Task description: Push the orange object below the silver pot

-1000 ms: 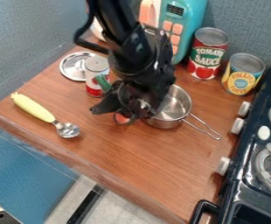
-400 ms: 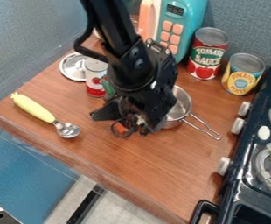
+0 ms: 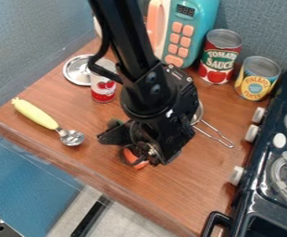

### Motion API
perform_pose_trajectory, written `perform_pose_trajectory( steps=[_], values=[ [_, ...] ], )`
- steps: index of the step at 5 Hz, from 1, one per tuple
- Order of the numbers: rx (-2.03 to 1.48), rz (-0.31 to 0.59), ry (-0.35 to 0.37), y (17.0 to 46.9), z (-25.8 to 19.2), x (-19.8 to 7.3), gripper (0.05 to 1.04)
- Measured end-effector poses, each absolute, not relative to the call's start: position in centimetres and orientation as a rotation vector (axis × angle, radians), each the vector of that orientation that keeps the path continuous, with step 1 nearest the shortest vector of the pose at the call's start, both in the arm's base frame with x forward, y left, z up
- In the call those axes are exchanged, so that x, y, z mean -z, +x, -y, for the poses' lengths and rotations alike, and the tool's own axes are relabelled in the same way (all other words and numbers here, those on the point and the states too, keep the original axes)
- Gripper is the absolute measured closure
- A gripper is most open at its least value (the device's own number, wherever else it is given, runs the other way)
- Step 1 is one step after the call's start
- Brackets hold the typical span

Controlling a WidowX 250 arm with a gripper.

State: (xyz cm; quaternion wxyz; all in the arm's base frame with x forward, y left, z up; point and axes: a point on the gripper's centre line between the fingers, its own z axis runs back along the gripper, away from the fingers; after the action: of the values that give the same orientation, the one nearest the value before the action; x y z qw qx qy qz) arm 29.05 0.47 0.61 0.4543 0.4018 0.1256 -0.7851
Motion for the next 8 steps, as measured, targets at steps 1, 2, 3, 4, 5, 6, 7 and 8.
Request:
perform_pose_trajectory(
  steps=[1, 2, 3, 4, 5, 6, 7, 8],
  values=[
    [1.939, -0.32, 0.988, 29.0, -0.5, -0.4, 0.074],
    [1.937, -0.321, 0.988, 28.9, -0.6, -0.4, 0.075],
    [1.939, -0.326, 0.984, 28.9, -0.6, -0.5, 0.083],
    [1.955, -0.31, 0.941, 28.5, -0.9, -0.8, 0.083],
    [1.94, -0.217, 0.874, 28.4, -1.7, -4.0, 0.083],
    [1.923, -0.121, 0.725, 27.9, -3.3, -6.9, 0.083],
    [1.976, 0.067, 0.45, 28.1, -4.4, -8.4, 0.083],
    [2.01, 0.266, 0.234, 28.0, -6.2, -8.7, 0.083]
  ],
)
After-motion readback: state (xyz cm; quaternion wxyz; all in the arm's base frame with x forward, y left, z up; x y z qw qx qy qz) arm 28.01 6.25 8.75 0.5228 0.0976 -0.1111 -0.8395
